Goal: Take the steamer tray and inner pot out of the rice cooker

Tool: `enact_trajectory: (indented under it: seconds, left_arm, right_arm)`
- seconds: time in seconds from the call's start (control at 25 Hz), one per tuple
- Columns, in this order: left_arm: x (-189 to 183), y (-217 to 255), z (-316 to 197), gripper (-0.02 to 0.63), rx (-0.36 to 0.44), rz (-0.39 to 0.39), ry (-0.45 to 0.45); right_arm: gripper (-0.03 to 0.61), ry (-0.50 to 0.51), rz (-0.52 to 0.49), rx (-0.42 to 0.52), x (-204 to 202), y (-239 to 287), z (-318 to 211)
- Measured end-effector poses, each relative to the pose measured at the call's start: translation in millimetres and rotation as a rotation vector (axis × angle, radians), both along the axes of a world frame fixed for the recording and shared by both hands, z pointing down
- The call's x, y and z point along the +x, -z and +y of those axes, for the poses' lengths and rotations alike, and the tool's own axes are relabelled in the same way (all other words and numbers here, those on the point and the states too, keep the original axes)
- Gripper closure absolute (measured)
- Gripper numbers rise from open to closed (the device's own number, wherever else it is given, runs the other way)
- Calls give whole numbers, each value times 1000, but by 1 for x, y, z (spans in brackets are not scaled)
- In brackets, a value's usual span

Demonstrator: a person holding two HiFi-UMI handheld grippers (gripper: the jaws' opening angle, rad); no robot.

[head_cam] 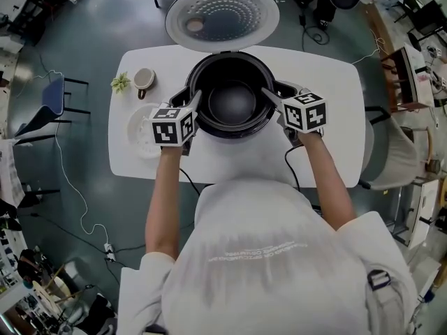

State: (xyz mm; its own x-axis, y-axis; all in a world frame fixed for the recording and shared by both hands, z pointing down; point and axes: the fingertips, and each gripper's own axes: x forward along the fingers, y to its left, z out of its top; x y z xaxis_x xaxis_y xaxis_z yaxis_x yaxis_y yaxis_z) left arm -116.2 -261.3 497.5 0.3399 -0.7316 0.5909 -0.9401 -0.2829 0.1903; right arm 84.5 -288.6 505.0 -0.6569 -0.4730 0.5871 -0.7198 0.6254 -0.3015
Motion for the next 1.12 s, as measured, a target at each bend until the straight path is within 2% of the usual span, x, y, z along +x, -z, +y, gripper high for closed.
enact_trajectory:
  seconds: [0.12, 0.36, 0.48, 0.64, 0.76, 1.0, 1.12]
  left_arm:
    - [-3, 2, 0, 508, -24, 97, 75]
    - [-3, 8, 5, 511, -16, 196, 163]
    - [-3, 21, 4, 511, 13, 218, 170]
    - [-6, 41, 5, 545, 71, 264, 193]
    - [-4, 55, 6, 546, 104, 268, 188]
    - [-2, 88, 8, 548, 181, 295, 172]
    - [4, 109, 8, 548, 238, 304, 133]
  right_arm:
    - [430, -36, 21, 14, 1, 0, -1]
    - [457, -92, -34, 13, 6, 9, -2]
    - [460, -115, -62, 19, 8, 20, -4]
    - [463, -130, -78, 34, 9, 33, -3]
    - [465, -136, -91, 55, 11, 45, 0]
    - [468, -165, -115, 148, 16, 83, 4]
    - [465, -170, -109, 203, 22, 103, 7]
